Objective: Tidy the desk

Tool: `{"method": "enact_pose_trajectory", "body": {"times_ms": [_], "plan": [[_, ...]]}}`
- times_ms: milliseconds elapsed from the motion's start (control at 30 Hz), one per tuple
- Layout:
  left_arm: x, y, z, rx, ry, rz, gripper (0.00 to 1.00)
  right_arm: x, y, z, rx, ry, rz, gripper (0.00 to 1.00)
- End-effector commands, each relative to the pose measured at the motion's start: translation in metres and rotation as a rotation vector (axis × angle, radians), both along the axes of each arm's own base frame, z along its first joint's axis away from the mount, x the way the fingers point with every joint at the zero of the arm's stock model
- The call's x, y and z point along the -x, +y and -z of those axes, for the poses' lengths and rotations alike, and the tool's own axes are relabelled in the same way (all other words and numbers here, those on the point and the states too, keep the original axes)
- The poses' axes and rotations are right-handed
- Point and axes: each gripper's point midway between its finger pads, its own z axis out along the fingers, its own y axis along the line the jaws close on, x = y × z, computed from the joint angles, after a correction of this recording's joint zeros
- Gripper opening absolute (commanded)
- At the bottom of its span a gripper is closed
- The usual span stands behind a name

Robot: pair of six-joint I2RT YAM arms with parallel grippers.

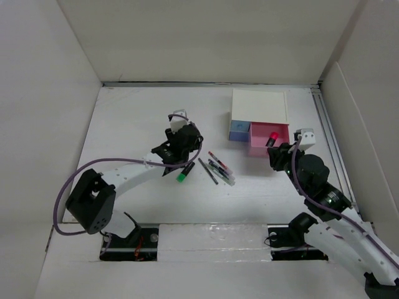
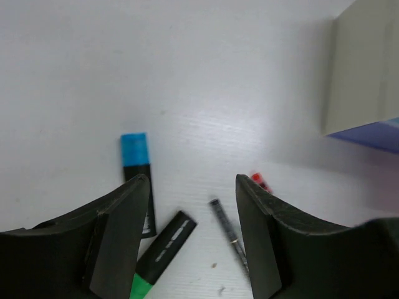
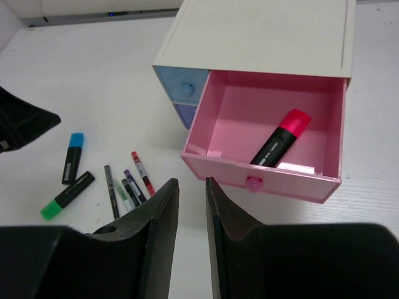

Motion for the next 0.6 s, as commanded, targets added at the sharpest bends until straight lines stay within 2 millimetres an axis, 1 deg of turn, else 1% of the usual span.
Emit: {"method": "enact_pose_trajectory", "body": {"times_ms": [0, 33, 67, 100, 200, 267, 300, 433, 467, 500, 567], "plan": [[0.015, 0.026, 0.039, -0.107, 0.087, -0.121, 0.53, -0.004, 0.011, -0.005, -0.008, -0.035, -0.045, 0.3], [0.019, 0.03, 0.05, -0.135, 0.126, -0.137, 0.52, -0.005, 0.011, -0.004, -0.001, -0.032, -0.046, 0.3], [0.019, 0.032, 0.057, -0.154, 0.145, -0.155, 0.5, -0.005, 0.012, -0.002, -0.003, -0.028, -0.05, 0.3], [0.018, 0.033, 0.07, -0.185, 0.175, -0.175, 0.48, -0.005, 0.012, -0.002, 0.002, -0.028, -0.05, 0.3], [0.02, 0.037, 0.087, -0.21, 0.211, -0.213, 0.48, -0.004, 0.011, 0.002, 0.009, -0.021, -0.052, 0.3], [0.021, 0.036, 0.092, -0.197, 0.214, -0.216, 0.48, -0.004, 0.011, 0.005, 0.013, -0.017, -0.051, 0.3], [0.021, 0.04, 0.096, -0.195, 0.218, -0.226, 0.49, -0.004, 0.011, 0.006, 0.014, -0.013, -0.051, 0.3], [0.018, 0.044, 0.109, -0.188, 0.238, -0.232, 0.51, -0.004, 0.012, 0.004, 0.008, -0.023, -0.056, 0.3], [0.018, 0.042, 0.111, -0.193, 0.242, -0.22, 0.51, -0.004, 0.013, 0.004, 0.006, -0.024, -0.062, 0.31], [0.018, 0.041, 0.121, -0.208, 0.253, -0.206, 0.5, -0.003, 0.014, 0.002, 0.005, -0.029, -0.071, 0.31], [0.015, 0.038, 0.121, -0.205, 0.249, -0.204, 0.5, -0.003, 0.016, 0.001, -0.001, -0.031, -0.078, 0.31]]}}
